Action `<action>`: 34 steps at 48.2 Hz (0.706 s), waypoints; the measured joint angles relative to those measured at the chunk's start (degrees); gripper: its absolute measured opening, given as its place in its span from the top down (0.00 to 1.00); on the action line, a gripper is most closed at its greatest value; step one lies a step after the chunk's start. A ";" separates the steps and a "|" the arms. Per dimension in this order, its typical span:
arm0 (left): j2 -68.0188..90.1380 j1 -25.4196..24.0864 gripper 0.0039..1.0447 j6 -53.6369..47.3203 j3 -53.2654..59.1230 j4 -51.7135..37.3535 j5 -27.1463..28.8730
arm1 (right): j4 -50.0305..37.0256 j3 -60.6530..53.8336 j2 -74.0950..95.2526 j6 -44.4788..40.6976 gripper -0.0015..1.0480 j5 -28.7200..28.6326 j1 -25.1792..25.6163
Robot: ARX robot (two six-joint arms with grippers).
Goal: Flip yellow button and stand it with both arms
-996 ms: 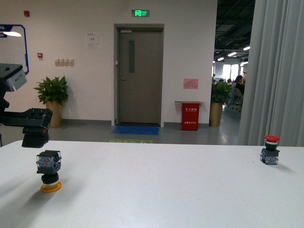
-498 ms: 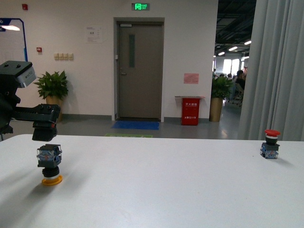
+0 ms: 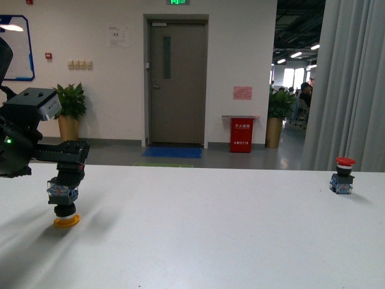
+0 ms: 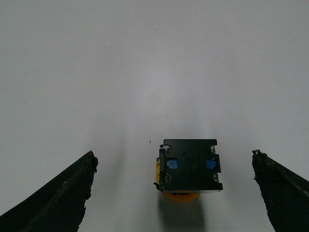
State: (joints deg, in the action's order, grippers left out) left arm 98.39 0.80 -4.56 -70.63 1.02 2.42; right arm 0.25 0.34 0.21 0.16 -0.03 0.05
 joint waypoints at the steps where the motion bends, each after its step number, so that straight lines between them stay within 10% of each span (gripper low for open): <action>1: 0.39 0.04 0.06 -0.13 -0.02 -0.20 0.02 | 0.00 0.00 0.00 0.00 0.07 -0.02 0.00; 27: 4.81 1.42 0.06 -0.48 -2.01 -0.55 1.44 | 0.00 0.00 0.00 0.00 0.07 -0.02 0.00; 34: 5.44 1.60 0.22 -0.57 -2.58 -0.55 1.92 | 0.00 0.00 0.00 0.00 0.07 -0.02 0.00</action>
State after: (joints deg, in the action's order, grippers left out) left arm 103.83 2.39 -5.13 -73.21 0.47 4.34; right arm 0.25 0.34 0.21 0.16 -0.05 0.05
